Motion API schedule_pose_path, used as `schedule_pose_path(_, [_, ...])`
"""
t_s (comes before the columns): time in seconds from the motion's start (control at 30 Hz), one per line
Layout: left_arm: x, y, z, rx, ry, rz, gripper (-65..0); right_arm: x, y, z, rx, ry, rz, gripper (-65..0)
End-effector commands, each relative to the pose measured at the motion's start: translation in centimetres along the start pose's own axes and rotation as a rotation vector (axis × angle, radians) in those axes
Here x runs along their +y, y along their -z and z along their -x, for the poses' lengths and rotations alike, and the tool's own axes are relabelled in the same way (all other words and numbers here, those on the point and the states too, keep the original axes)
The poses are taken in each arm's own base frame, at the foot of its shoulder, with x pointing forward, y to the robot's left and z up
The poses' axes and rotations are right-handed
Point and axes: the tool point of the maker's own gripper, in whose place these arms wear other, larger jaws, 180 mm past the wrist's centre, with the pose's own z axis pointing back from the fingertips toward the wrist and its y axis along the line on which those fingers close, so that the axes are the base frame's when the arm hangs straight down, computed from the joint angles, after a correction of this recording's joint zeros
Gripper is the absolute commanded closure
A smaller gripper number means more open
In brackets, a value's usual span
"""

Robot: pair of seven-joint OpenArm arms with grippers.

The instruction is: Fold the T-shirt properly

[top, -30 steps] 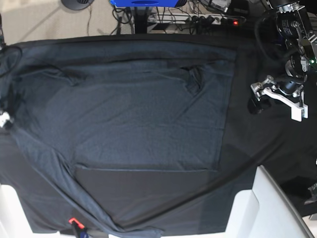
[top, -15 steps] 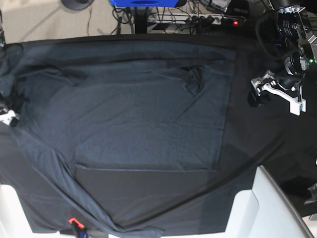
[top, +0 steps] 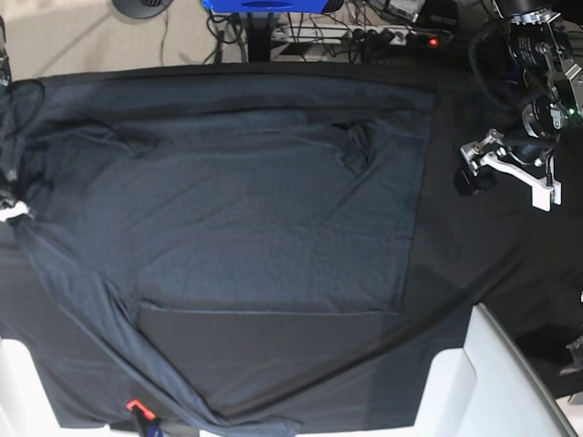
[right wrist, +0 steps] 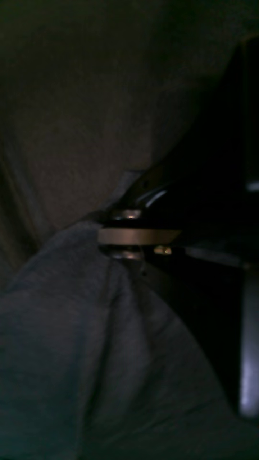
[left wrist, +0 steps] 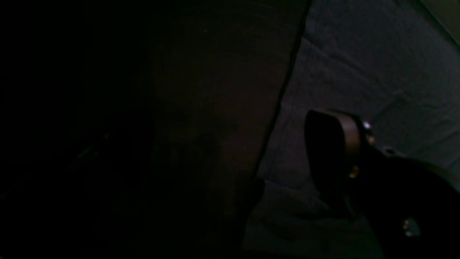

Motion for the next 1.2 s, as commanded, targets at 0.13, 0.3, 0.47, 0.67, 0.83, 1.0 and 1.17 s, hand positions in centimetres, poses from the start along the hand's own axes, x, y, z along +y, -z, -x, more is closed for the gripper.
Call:
schedule_pose_path(0.13, [0.0, -0.2, -1.6, -0.046, 0.011, 0.005, -65.0, -1.5, -2.0, -3.3, -0.057, -0.026, -0.014, 0.0])
schedule_pose_path(0.3, [-0.1, -0.2, -1.6, -0.046, 0.012, 0.007, -65.0, -0.2, -4.2, -4.7, -0.065, -0.038, -0.069, 0.0])
schedule_pose_path(0.47, [-0.2, -0.2, -1.6, -0.046, 0.014, 0.009, -65.0, 0.2, -5.8, -3.7, -0.001, -0.063, -0.074, 0.0])
schedule_pose_path(0.67, [-0.1, -0.2, -1.7, -0.048, 0.012, 0.007, -65.0, 1.0, -7.5, -1.6, 0.044, -0.109, -0.069, 0.0])
schedule_pose_path(0.83, [-0.2, -0.2, -1.7, -0.047, 0.013, 0.008, -65.0, 1.2, -8.1, 0.9, 0.095, -0.112, -0.069, 0.0])
schedule_pose_path(1.0, [-0.2, -0.2, -1.6, -0.046, 0.014, 0.009, -65.0, 0.1, -8.7, 3.1, 0.142, -0.114, -0.049, 0.0])
schedule_pose_path(1.17, [-0.2, -0.2, -1.6, -0.046, 0.014, 0.009, -65.0, -0.1, -9.0, 4.0, 0.187, -0.118, -0.045, -1.1])
